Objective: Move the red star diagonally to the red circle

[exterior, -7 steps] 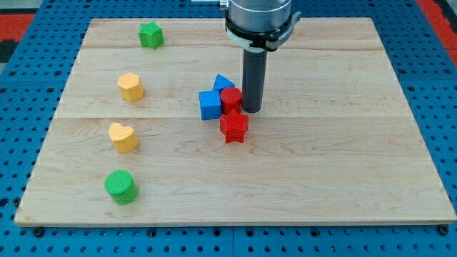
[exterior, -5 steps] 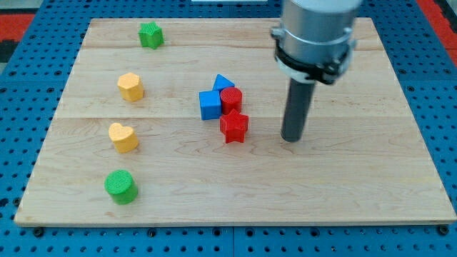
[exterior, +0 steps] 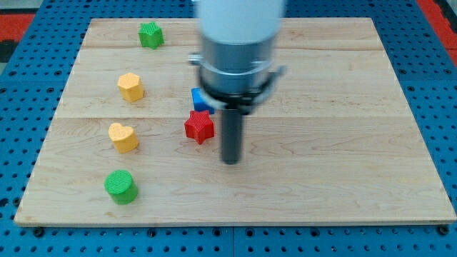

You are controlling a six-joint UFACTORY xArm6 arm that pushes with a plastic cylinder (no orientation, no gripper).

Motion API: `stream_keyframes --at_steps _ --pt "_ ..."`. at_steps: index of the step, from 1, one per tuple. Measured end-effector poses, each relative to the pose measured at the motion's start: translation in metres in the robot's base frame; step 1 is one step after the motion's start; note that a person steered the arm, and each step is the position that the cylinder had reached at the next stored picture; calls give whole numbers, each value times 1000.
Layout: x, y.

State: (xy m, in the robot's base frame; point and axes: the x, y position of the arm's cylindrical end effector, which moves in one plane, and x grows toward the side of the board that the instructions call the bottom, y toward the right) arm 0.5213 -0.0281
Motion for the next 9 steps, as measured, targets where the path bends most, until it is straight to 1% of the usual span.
stream_keyframes --at_steps 1,2,3,4,5,6,7,8,9 --pt "-16 -49" --pt "-32 -23" --pt "-60 -17" --pt "-53 -18" --pt "-26 -45" --pt "-25 -53" --pt "-48 -54" --pt "-62 -67" --pt "-93 -122"
